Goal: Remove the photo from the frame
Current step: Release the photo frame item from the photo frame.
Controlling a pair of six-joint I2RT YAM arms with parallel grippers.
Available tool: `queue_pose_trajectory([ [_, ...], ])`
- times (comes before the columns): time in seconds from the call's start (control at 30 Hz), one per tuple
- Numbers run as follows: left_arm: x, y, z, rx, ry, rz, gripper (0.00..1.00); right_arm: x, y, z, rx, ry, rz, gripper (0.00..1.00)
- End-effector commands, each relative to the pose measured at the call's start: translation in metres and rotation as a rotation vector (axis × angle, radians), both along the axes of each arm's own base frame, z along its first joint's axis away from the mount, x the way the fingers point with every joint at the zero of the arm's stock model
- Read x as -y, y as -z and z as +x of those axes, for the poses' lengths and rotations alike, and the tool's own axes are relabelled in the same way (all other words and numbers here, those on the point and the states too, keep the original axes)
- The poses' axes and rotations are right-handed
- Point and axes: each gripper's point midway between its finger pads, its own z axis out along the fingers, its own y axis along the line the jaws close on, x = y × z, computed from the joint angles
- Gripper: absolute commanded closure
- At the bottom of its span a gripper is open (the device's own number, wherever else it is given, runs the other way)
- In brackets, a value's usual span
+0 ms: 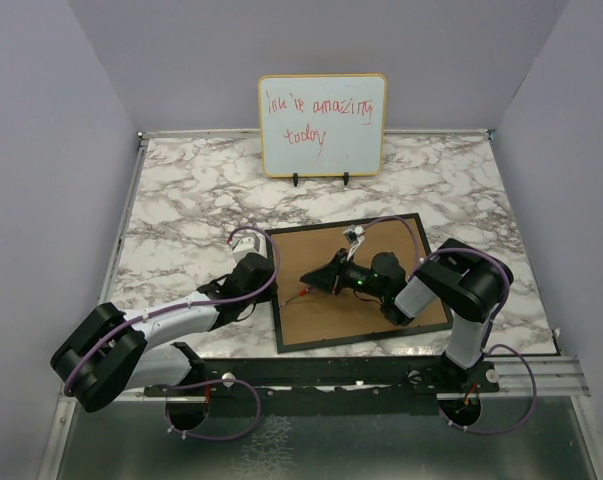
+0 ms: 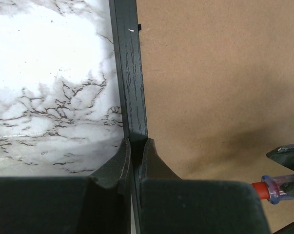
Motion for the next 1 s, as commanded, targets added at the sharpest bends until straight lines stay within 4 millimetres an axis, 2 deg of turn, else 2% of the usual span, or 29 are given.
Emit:
queue_pose_trajectory([
  [0.0, -0.041, 0.049, -0.052, -0.215, 0.045, 0.187, 1.00, 0.000, 0.004, -0.009, 0.028, -0.036, -0.010, 0.99],
  [0.43, -0.041, 0.047, -0.051, -0.211, 0.044, 0.186, 1.00, -0.002, 0.001, -0.020, 0.030, -0.093, 0.030, 0.99],
  [0.53, -0.041, 0.048, -0.051, -0.213, 0.043, 0.184, 1.00, -0.003, 0.008, -0.018, 0.025, -0.087, 0.005, 0.99],
  [0.97, -0.040, 0.047, -0.052, -0.211, 0.050, 0.179, 1.00, -0.011, 0.012, -0.006, 0.040, -0.071, -0.034, 0.99],
])
